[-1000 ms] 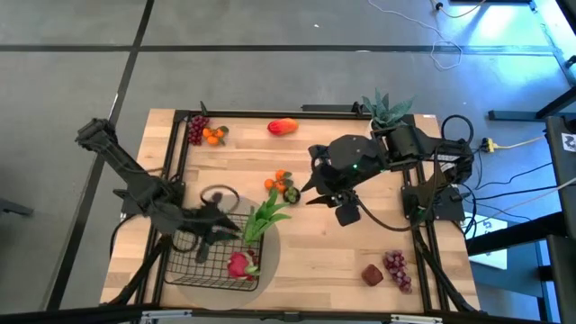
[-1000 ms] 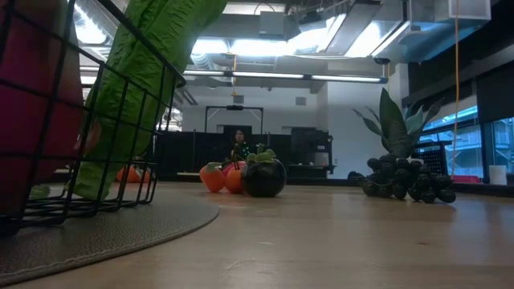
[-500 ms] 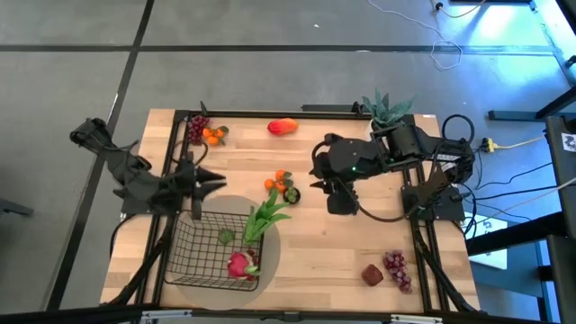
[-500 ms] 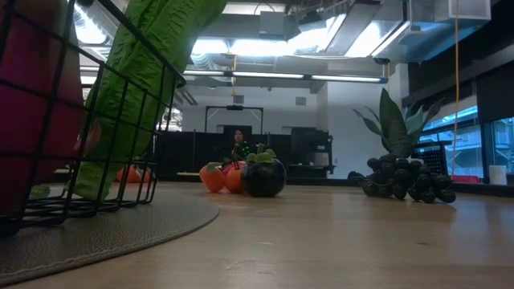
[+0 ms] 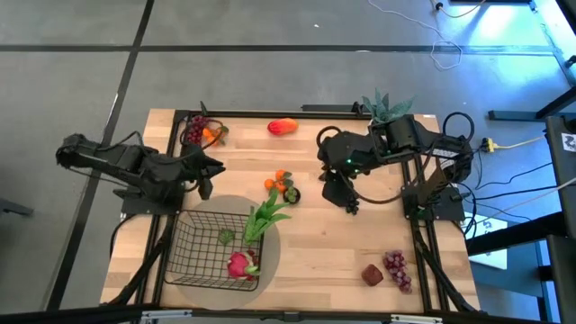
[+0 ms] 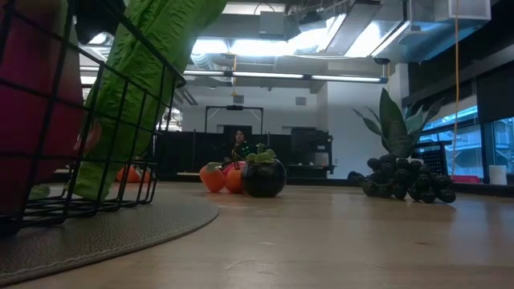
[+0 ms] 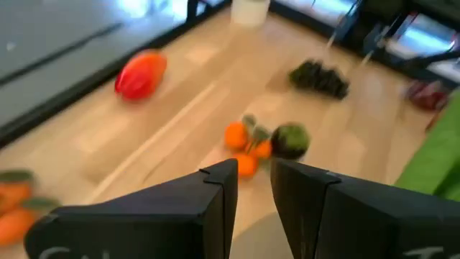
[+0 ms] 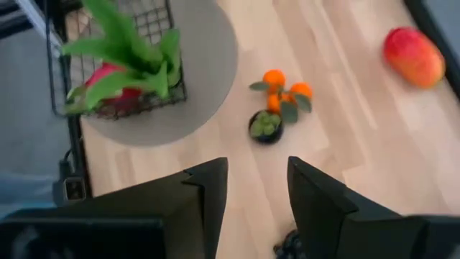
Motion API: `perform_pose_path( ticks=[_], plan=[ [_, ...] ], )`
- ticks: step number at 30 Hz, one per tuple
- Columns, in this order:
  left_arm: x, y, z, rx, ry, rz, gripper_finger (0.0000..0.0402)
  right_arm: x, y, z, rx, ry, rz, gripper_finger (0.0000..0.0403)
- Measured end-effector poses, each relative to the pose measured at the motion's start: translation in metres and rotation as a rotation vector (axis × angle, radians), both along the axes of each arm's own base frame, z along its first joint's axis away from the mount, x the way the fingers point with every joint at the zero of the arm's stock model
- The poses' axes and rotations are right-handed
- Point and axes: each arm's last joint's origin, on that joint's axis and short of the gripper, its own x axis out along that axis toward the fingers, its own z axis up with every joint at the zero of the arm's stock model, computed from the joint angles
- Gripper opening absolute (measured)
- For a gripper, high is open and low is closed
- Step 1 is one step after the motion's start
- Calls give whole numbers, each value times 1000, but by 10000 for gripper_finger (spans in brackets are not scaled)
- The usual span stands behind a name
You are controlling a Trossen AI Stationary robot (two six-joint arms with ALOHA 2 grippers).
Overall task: Build produce basket
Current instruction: Put the red apple into the black wire basket
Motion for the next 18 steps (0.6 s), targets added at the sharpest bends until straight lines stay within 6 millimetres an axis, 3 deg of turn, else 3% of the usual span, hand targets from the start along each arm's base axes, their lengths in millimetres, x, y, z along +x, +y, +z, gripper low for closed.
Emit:
perform_pose_path(
  ticks=[11, 15, 18],
  plan=[
    [15, 27, -20, -129, 199, 85, 73, -11, 36, -5, 47, 69, 68, 133],
    [27, 39, -28, -176, 251, 115, 73, -11, 34, -4, -72, 34, -49, 133],
    [37, 48, -34, -203, 291, 92, 73, -10, 25, -4, -167, 33, -44, 133]
  ],
)
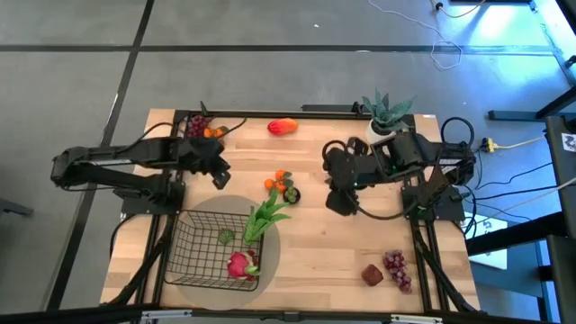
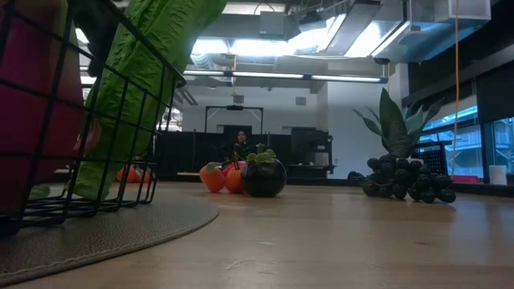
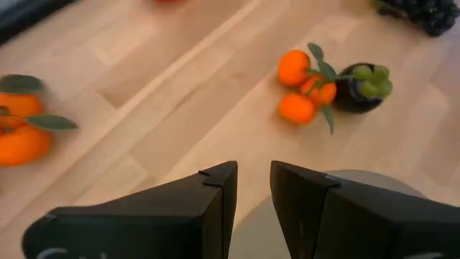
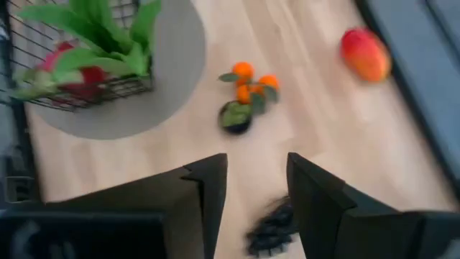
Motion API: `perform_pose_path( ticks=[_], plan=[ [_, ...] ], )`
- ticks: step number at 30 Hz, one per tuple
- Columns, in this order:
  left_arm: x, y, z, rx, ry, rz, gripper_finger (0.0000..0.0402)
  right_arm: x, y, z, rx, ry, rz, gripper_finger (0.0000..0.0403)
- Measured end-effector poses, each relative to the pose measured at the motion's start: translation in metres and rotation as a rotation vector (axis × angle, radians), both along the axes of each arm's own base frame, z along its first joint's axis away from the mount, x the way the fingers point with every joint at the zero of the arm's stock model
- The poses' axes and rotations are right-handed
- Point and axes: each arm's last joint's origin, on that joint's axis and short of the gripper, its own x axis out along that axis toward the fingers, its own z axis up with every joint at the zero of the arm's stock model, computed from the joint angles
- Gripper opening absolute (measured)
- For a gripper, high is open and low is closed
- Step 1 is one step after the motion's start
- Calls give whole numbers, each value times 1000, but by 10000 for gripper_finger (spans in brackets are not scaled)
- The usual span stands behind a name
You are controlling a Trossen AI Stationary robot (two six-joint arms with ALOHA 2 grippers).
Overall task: Build produce basket
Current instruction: Put the red apple into the black wire basket
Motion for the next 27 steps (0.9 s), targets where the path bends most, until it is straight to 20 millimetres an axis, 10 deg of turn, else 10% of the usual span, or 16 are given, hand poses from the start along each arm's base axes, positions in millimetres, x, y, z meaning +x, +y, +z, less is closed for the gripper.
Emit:
perform_pose_path(
  ticks=[17, 27],
  plan=[
    [41, 65, 18, -38, 75, -61, 73, 34, -125, -67, -55, 246, 279, 133],
    [40, 83, 26, -50, 59, -24, 73, 22, -144, -111, 211, 316, 398, 133]
  ],
)
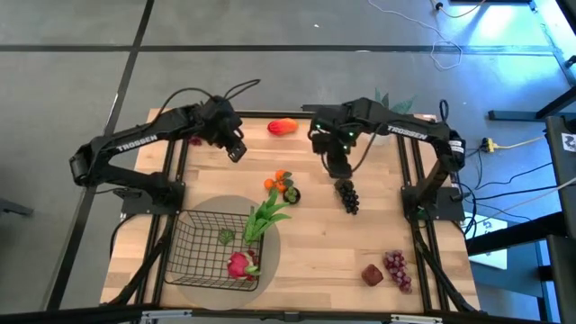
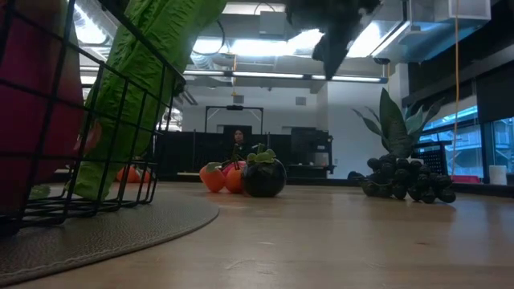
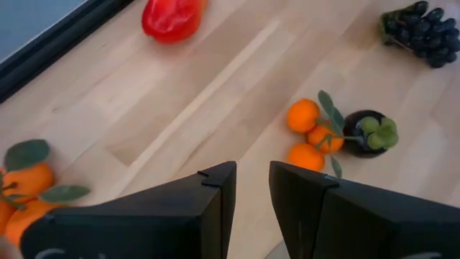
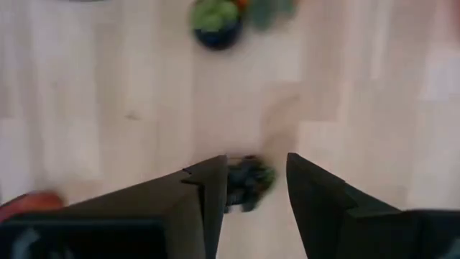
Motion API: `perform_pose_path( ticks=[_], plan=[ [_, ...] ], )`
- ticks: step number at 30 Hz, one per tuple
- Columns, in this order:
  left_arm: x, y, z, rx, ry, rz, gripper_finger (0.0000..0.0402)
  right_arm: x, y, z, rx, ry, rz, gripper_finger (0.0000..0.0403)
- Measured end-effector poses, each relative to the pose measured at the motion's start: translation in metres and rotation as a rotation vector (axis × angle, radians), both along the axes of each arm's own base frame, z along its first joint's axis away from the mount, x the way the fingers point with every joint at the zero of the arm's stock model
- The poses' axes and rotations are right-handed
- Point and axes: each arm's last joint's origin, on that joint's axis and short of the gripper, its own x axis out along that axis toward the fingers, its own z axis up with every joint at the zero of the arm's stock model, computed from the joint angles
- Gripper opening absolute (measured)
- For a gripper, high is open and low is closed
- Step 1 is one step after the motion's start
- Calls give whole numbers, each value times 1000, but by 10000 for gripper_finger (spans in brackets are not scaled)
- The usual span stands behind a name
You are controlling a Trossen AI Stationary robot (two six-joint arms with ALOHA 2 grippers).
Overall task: Build produce basket
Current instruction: Put the red apple into the black wire basket
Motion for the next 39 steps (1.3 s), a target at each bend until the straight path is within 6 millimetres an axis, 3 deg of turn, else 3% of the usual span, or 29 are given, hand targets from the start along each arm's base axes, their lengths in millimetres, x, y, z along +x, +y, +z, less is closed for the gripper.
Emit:
perform_pose_path(
  ticks=[7, 13, 25, 35, 39],
  plan=[
    [-3, -3, -3, -42, 22, -139, 73, -27, 40, 17, 44, -20, -28, 133],
    [0, -9, -3, -6, 32, -230, 73, -52, 95, 26, 100, -48, -35, 133],
    [5, -22, -2, 91, -43, -705, 73, -83, 206, 21, 222, 54, 25, 133],
    [5, -32, 1, 189, -231, -1122, 66, -103, 245, 21, 269, 90, -51, 133],
    [5, -31, 1, 222, -216, -1132, 62, -106, 249, 21, 278, 103, -75, 133]
  ],
)
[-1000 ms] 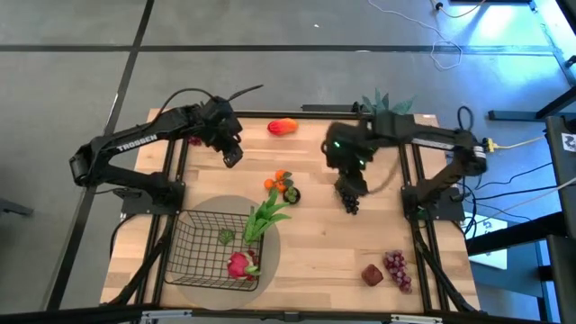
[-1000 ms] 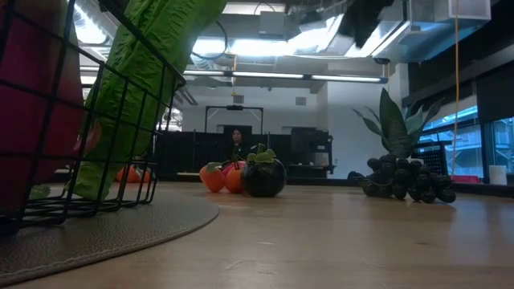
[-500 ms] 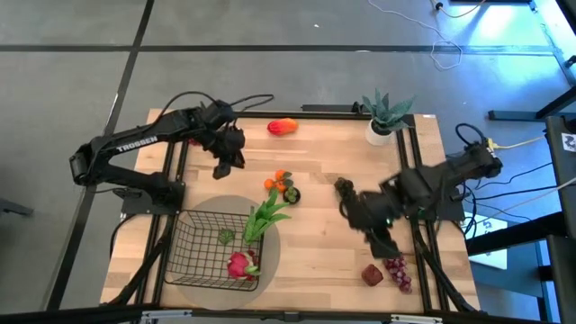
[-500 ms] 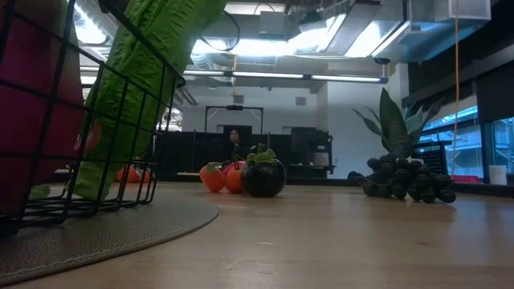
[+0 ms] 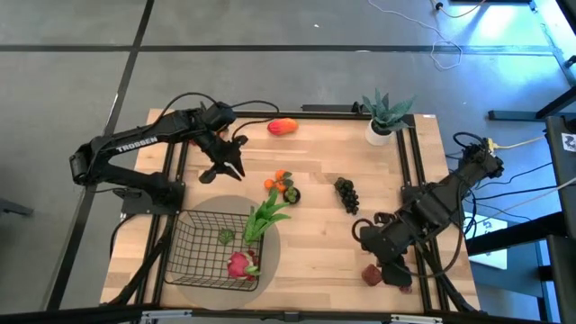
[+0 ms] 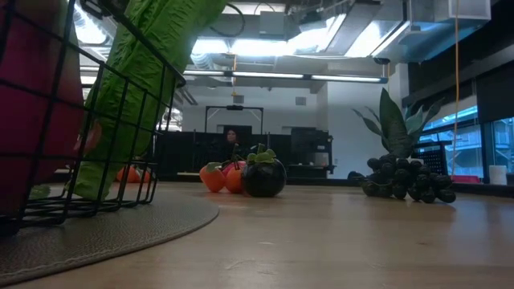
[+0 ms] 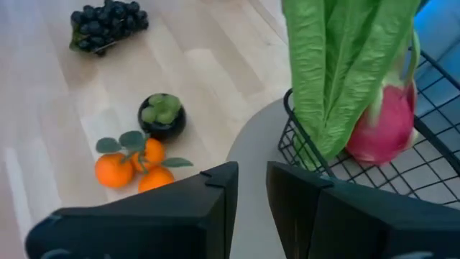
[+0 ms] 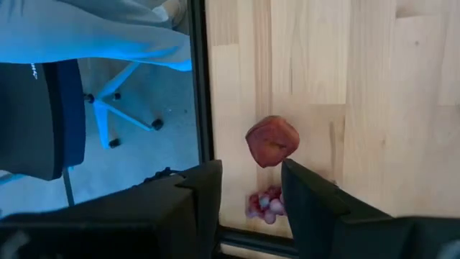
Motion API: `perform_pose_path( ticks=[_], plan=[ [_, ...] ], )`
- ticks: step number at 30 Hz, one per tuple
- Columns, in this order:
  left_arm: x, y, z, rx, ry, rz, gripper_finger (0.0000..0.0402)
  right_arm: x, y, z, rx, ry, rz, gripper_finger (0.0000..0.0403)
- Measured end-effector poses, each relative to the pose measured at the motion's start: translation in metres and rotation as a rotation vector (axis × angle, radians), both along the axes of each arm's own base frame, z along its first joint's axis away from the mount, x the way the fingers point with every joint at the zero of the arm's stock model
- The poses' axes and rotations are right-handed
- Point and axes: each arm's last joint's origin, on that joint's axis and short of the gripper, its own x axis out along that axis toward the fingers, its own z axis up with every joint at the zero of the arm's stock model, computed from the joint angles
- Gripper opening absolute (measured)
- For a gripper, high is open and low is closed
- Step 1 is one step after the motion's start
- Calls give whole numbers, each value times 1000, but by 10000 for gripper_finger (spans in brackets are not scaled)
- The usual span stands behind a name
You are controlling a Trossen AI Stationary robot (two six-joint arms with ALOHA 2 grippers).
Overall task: Build produce basket
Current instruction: Put the red apple into the black wire basket
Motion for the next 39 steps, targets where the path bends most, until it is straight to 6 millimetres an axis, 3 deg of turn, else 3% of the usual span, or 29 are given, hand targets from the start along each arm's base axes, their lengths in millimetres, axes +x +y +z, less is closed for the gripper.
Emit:
perform_pose_path(
  ticks=[11, 26, 39],
  plan=[
    [0, 2, -1, -7, 69, 122, 66, -1, 1, 0, -2, -3, 10, 133],
    [-3, 16, -5, 337, 225, 441, 66, 1, 3, 1, 17, -26, 10, 133],
    [-3, 17, -5, 362, 236, 462, 66, 2, 3, 1, 18, -22, -26, 133]
  ],
)
